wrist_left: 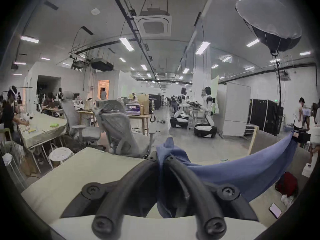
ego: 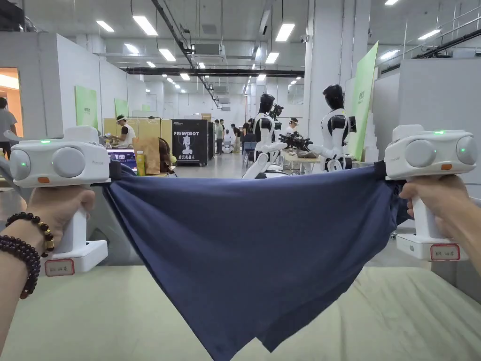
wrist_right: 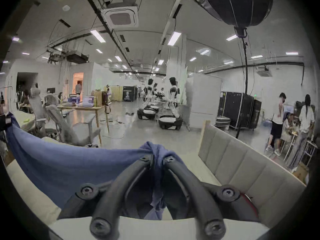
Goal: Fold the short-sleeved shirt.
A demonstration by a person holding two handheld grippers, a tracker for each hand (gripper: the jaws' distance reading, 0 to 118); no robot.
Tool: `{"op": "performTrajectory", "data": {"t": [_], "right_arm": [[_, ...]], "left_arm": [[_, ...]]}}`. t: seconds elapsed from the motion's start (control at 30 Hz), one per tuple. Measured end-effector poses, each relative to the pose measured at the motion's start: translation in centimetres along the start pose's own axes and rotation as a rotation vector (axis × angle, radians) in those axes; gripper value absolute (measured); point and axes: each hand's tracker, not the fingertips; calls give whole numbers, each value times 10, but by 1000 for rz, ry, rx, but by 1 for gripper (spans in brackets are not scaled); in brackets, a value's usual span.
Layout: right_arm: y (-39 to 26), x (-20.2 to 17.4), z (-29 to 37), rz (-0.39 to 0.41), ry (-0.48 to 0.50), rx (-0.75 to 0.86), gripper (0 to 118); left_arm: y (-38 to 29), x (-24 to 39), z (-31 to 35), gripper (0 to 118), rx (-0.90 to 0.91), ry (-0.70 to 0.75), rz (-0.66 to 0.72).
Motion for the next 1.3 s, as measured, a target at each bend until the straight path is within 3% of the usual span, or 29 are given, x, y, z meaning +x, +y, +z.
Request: {"op": "performTrajectory", "data": {"t": [0.33, 0.47, 0.53, 0.63, 0.77, 0.83, 0.9, 1.0, 1.2, 1.3], "right_arm": [[-107, -2, -39, -14, 15, -138, 10], [-155, -5, -48, 16, 15, -240, 10], [-167, 1, -37, -12, 45, -230, 10], [-189, 8, 7, -39, 77, -203, 10], [-243, 8, 80, 78, 78, -208, 10], [-274, 8, 114, 83, 83, -236, 10], [-305, 10, 143, 32, 92, -271, 10], [-354, 5, 185, 37, 92, -327, 10], [-436, -6, 218, 76, 64, -444, 10], [-453, -8, 211, 33, 40, -488, 10]], "left_arm": [[-100, 6, -34, 1, -131, -50, -27], [-139, 6, -38, 1, -210, -56, -9], [-149, 4, -31, 1, -228, -62, -21], [-162, -3, 5, 1, -224, -93, -19], [-197, -16, 79, 1, -243, -157, -44], [-222, -30, 113, 1, -249, -184, -8], [-250, -37, 153, 1, -276, -189, 1], [-299, -48, 195, 1, -358, -159, -56], [-373, -55, 234, 1, -507, -129, -38], [-393, -44, 240, 1, -532, -92, -32]]}}
